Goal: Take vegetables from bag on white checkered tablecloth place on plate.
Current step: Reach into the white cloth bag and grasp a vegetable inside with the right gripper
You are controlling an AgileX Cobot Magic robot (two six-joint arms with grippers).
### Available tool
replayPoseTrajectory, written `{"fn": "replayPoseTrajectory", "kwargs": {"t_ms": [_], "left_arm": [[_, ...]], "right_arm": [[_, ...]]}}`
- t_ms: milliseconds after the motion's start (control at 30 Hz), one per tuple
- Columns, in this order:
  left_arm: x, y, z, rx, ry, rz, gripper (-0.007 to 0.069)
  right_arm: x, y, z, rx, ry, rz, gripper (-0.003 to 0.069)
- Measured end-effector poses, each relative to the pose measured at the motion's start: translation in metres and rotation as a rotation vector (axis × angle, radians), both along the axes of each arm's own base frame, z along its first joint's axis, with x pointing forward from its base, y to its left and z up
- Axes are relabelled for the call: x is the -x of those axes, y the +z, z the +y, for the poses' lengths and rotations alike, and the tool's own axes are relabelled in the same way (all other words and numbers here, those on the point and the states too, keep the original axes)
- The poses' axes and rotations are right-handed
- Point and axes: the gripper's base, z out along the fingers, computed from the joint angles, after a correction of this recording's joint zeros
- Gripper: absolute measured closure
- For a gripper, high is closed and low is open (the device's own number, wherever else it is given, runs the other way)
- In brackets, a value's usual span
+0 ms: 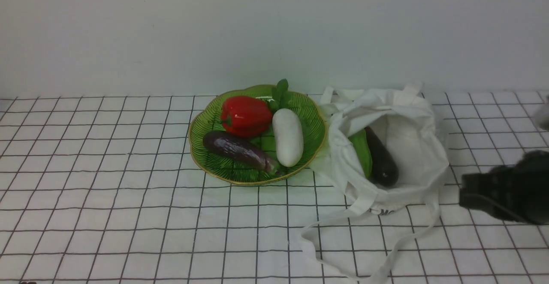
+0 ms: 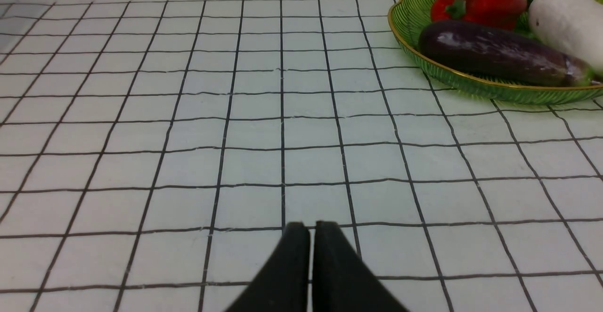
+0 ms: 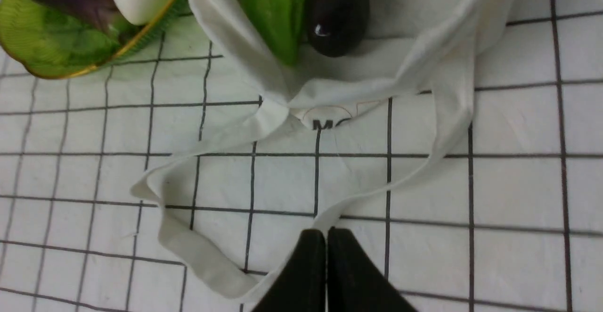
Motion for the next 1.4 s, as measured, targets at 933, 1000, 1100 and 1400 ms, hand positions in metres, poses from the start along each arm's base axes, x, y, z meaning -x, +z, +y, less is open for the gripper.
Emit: {"fn": "replayPoseTrajectory", "kwargs": {"t_ms": [933,1000,1100,1400], "left_arm": [[0.0,0.0,0.0,0.0,0.0,0.0,0.0632],[0.0,0.0,0.0,0.0,0.0,0.0,0.0632],[0.0,0.0,0.0,0.0,0.0,0.0,0.0632],[0.0,0.0,0.0,0.0,0.0,0.0,0.0632]], "right_arm": [[-0.161,-0.07,0.069,0.09,0.067,-0.015,0.027],[-0.164,-0.077,0.07,0.093,0.065,-0.009,0.0246],[-0.166,-0.084,0.071,0.095,0.065,0.005,0.0236],[-0.169,-0.089,0.074,0.12,0.108,-0.01,0.0233]]}}
